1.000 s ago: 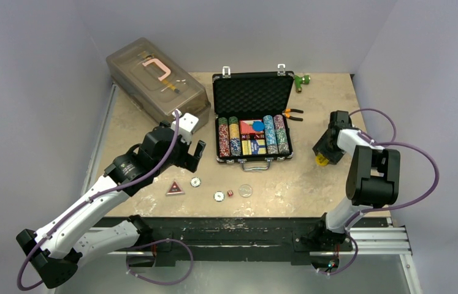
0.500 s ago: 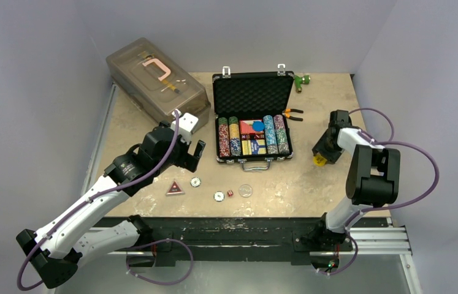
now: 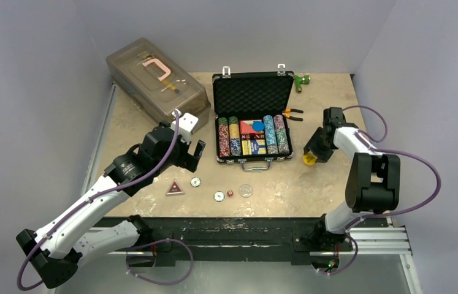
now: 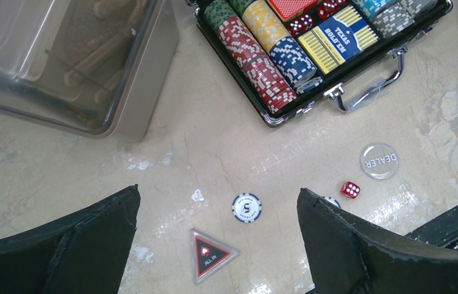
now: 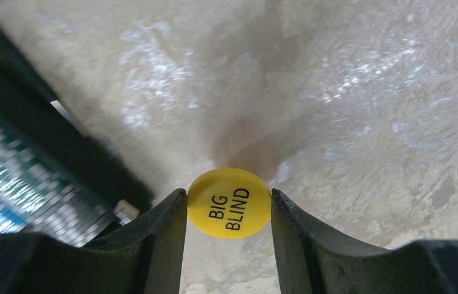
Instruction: Pack up texas hold em set
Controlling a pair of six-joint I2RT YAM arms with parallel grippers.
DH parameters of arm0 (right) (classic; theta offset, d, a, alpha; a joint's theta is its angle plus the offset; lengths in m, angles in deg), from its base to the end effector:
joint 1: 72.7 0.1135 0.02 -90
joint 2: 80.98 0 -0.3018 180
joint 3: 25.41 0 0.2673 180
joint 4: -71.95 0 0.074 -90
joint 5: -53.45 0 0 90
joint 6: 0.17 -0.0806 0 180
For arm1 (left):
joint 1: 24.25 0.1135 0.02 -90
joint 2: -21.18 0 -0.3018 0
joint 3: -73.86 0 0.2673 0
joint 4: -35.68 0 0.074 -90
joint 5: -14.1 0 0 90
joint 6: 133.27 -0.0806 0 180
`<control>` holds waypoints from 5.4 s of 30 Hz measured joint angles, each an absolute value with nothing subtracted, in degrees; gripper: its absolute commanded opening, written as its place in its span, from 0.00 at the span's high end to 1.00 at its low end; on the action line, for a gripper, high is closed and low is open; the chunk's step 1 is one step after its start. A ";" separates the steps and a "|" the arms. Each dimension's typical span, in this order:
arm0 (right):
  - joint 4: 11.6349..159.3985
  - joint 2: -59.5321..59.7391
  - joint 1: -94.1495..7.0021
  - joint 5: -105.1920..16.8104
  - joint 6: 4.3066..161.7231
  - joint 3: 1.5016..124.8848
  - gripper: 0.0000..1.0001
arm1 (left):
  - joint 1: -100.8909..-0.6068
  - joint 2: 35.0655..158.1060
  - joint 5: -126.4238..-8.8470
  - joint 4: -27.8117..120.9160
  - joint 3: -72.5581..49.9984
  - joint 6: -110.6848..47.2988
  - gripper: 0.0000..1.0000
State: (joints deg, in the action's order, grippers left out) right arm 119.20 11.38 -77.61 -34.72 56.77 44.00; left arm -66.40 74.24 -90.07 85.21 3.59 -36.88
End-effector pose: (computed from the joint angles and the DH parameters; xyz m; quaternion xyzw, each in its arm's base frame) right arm 0.3295 -0.0309 0.1654 0.3230 0.9305 0.0265 0.1706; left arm 0.1782 -0.1347 0.3525 0.2103 0.8456 -0.0983 0.4808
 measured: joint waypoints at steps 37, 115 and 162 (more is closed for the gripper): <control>116.08 34.33 -47.62 -21.22 39.85 77.51 0.65 | -66.40 74.28 -90.09 85.26 3.59 -36.88 0.05; 114.57 18.05 -13.09 -19.88 52.99 46.12 0.37 | -66.40 77.49 -92.67 86.11 3.59 -36.90 0.05; 112.30 14.31 -14.35 -17.52 52.31 42.10 0.68 | -66.40 77.49 -92.65 86.13 3.59 -36.90 0.05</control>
